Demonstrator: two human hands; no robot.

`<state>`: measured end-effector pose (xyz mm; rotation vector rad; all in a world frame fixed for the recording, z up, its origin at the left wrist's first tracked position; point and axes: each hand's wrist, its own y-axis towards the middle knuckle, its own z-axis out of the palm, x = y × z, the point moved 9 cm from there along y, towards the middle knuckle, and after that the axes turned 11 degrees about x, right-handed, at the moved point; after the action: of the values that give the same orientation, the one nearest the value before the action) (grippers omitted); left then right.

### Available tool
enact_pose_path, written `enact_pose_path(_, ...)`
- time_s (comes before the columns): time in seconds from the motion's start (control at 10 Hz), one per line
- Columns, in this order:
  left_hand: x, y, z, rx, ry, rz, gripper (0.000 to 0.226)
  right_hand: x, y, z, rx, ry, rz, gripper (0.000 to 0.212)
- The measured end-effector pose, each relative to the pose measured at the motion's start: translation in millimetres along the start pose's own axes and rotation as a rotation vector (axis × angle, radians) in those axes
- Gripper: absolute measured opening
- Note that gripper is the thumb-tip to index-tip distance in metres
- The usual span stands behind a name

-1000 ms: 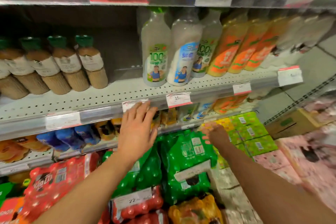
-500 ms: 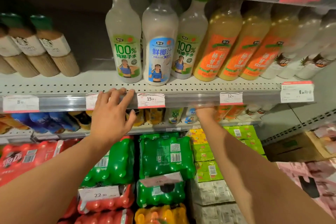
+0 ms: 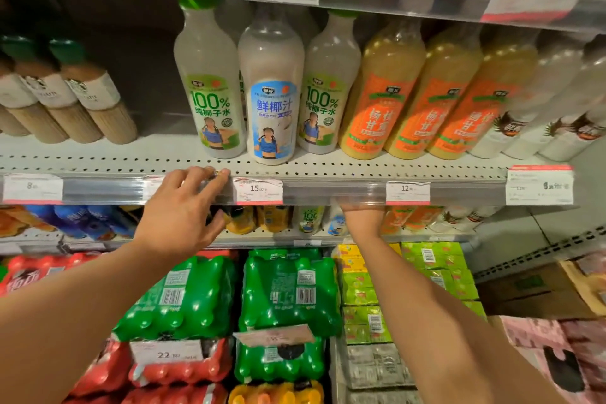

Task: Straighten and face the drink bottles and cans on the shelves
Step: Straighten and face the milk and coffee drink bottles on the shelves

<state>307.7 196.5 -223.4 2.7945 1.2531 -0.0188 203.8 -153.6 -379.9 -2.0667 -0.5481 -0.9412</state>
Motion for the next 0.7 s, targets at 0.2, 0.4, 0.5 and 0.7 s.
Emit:
enact_pose_path(0.2, 3, 1, 2, -0.004, -0.002, -0.005, 0.068, 11, -12, -11, -0.172, -0.018, -0.118, 0.048)
enact_pose_path(0.4, 5, 1, 4, -0.040, -0.006, 0.024, 0.068, -7, -50, -25, -0.183, -0.018, -0.202, 0.031)
enact_pose_path(0.5, 4, 2, 0, -0.046, 0.013, 0.037, 0.066, -11, -85, -42, -0.269, 0.045, -0.256, 0.033)
enact_pose_path(0.7, -2, 8, -19, 0.018, -0.028, 0.042, 0.052, 17, -159, -79, -0.306, -0.100, -0.245, 0.026)
